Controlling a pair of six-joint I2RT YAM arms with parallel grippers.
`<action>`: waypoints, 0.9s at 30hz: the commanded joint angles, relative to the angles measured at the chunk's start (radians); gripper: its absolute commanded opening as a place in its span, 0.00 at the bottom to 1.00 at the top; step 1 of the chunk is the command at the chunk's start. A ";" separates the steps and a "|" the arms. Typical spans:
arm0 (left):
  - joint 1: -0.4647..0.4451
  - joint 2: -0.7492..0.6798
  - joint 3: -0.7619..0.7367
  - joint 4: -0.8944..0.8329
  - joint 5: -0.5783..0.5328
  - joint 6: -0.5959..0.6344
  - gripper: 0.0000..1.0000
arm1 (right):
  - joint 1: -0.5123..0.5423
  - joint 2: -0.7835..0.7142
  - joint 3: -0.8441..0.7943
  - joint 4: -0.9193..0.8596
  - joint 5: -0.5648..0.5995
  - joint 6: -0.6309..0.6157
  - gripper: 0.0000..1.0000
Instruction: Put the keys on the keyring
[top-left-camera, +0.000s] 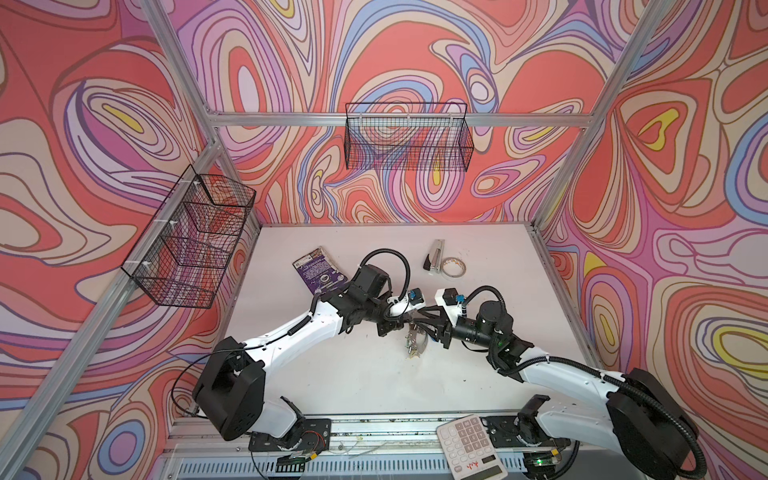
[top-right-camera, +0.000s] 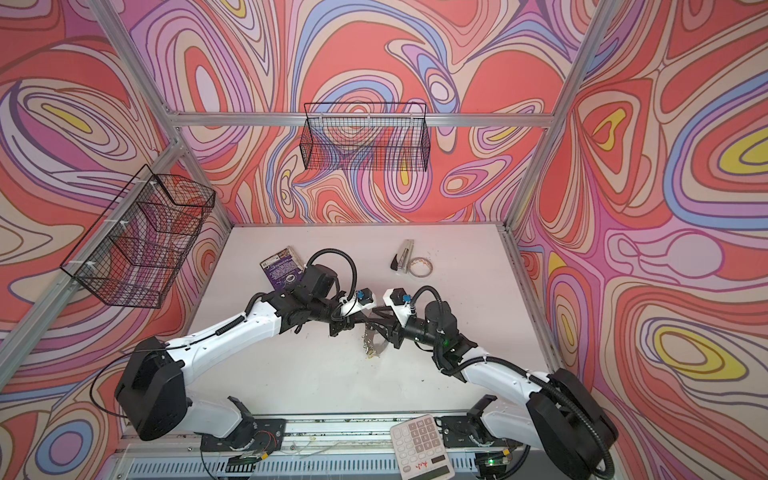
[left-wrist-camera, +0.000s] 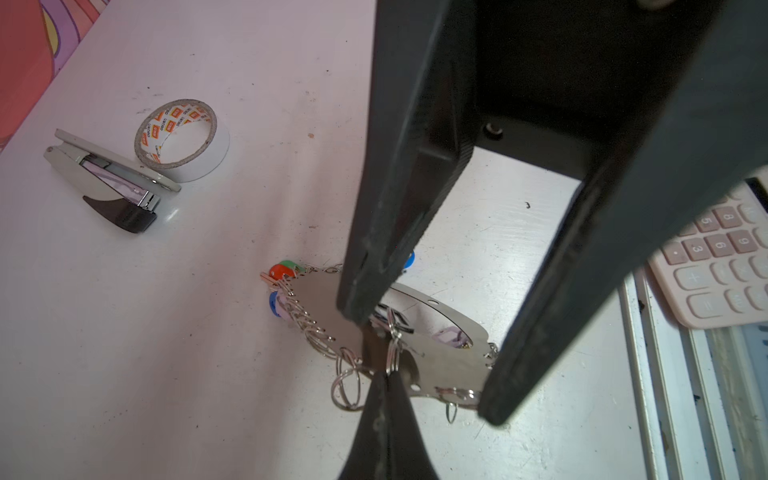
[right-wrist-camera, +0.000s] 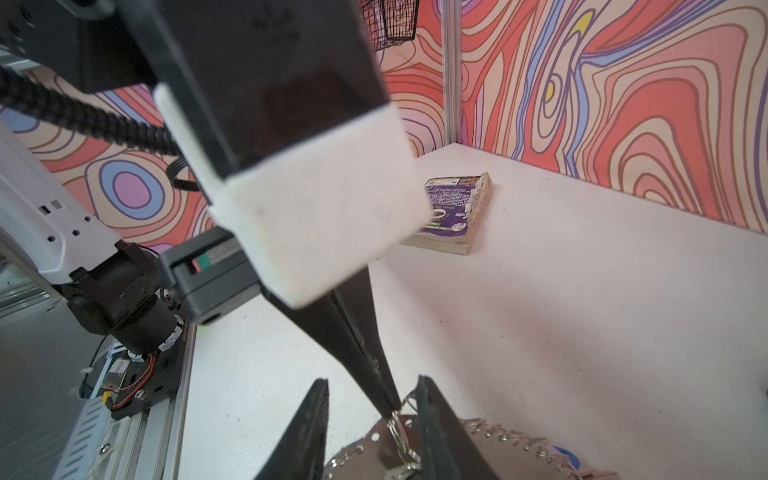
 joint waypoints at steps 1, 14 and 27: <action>-0.006 -0.054 -0.035 0.097 -0.010 -0.058 0.00 | 0.004 -0.025 0.005 0.019 0.043 0.006 0.40; -0.010 -0.159 -0.194 0.383 -0.024 -0.280 0.00 | 0.003 -0.086 -0.028 0.034 0.335 0.088 0.42; -0.061 -0.166 -0.397 0.930 -0.171 -0.512 0.00 | -0.014 -0.072 0.035 -0.095 0.414 0.158 0.58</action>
